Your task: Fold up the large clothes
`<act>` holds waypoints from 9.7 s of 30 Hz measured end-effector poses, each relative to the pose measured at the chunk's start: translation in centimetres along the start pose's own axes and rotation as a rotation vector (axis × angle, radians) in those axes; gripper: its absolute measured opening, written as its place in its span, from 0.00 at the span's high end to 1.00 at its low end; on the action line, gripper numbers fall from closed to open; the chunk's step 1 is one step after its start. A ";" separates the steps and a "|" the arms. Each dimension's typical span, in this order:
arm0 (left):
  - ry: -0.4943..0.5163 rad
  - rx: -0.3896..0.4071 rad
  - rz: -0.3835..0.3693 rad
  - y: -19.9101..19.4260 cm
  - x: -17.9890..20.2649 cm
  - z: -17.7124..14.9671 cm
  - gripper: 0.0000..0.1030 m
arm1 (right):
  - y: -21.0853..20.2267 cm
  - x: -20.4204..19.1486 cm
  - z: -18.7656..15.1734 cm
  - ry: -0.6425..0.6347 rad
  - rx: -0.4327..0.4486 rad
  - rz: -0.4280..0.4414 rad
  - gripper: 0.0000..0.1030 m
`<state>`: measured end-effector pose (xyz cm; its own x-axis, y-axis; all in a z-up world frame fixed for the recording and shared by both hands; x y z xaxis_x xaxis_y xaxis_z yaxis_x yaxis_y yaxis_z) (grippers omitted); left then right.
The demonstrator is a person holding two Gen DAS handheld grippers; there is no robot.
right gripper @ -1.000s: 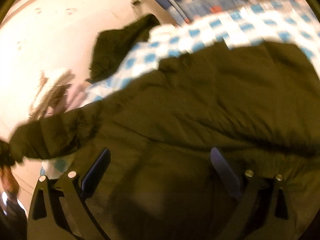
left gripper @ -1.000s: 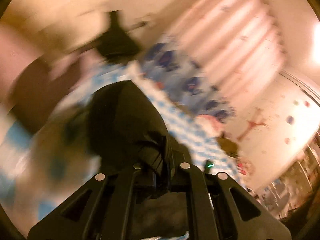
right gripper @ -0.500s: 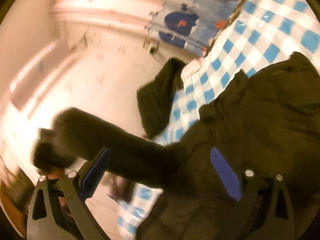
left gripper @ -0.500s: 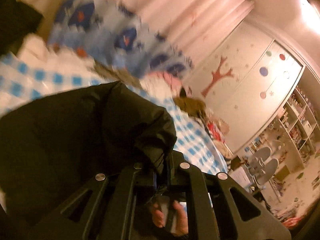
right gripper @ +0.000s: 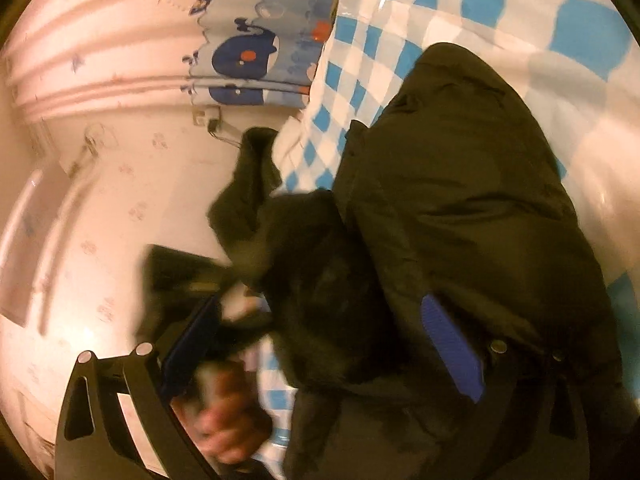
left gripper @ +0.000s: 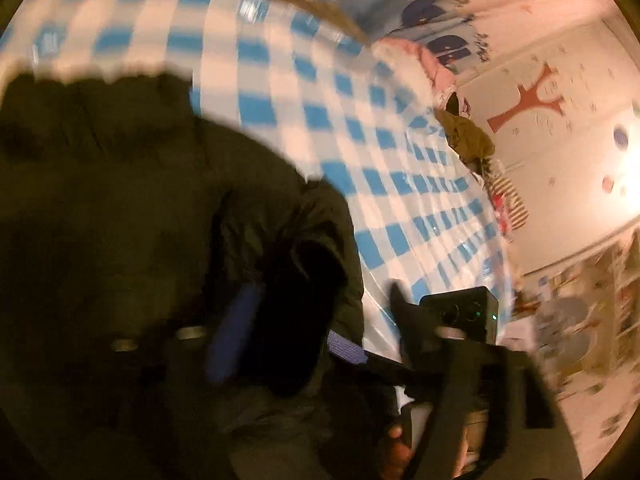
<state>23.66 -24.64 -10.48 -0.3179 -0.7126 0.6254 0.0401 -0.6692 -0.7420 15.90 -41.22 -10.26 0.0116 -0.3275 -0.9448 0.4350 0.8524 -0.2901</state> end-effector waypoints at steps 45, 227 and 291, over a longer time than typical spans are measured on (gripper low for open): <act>-0.355 0.379 -0.004 -19.3 -21.8 -3.7 0.08 | 1.6 -7.7 4.3 -0.508 0.132 -0.509 0.21; -0.269 0.648 -0.007 -35.9 -11.6 -29.8 0.92 | -14.2 -5.1 -6.2 -0.160 0.036 0.265 0.86; -0.330 0.465 -0.032 -34.3 -15.1 -16.8 0.19 | -2.1 -8.3 1.0 -0.396 -0.062 -0.400 0.15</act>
<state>11.20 12.55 1.48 -0.0164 -0.6688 0.7433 0.4716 -0.6607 -0.5840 15.84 -40.69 -1.62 0.1990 -0.7475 -0.6337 0.4217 0.6490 -0.6332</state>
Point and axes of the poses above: each gripper's, at about its wrist camera, not at the fingertips, and y roughly the way its jaws point, x to its right, z to its top, the point moved 5 cm from there along y, roughly the way its jaws point, and after that the axes turned 11 degrees about -x, right-handed, at the moved point
